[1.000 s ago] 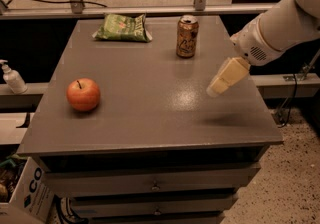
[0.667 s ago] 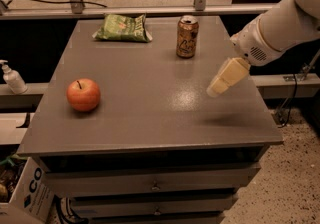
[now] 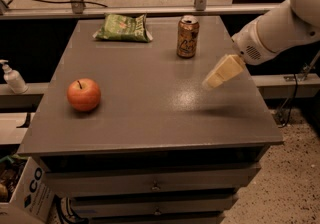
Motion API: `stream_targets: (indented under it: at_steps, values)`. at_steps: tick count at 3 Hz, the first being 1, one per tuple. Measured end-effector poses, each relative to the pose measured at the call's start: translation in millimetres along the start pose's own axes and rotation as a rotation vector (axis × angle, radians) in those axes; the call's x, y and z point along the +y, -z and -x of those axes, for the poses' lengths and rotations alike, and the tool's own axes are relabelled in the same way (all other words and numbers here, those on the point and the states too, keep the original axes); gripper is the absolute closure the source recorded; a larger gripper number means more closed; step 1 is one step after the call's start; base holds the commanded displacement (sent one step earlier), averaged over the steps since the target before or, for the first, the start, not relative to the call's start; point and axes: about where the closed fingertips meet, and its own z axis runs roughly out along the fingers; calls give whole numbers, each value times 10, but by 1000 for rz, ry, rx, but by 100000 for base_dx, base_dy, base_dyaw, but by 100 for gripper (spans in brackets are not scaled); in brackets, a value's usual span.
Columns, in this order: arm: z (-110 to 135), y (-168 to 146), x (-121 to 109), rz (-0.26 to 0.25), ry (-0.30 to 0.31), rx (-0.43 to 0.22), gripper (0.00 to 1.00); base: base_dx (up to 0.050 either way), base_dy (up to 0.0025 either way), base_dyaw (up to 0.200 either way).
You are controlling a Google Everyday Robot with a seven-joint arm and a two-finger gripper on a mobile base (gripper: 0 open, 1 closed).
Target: Move orange can near apple
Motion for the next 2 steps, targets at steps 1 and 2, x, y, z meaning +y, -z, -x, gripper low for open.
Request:
stream_targets:
  at_steps: [1,2]
  values:
    - [115,-317,-292,-44,-59,-42,0,0,0,0]
    - [294,-625,-606,-79,-100,-100,0,0,0,0]
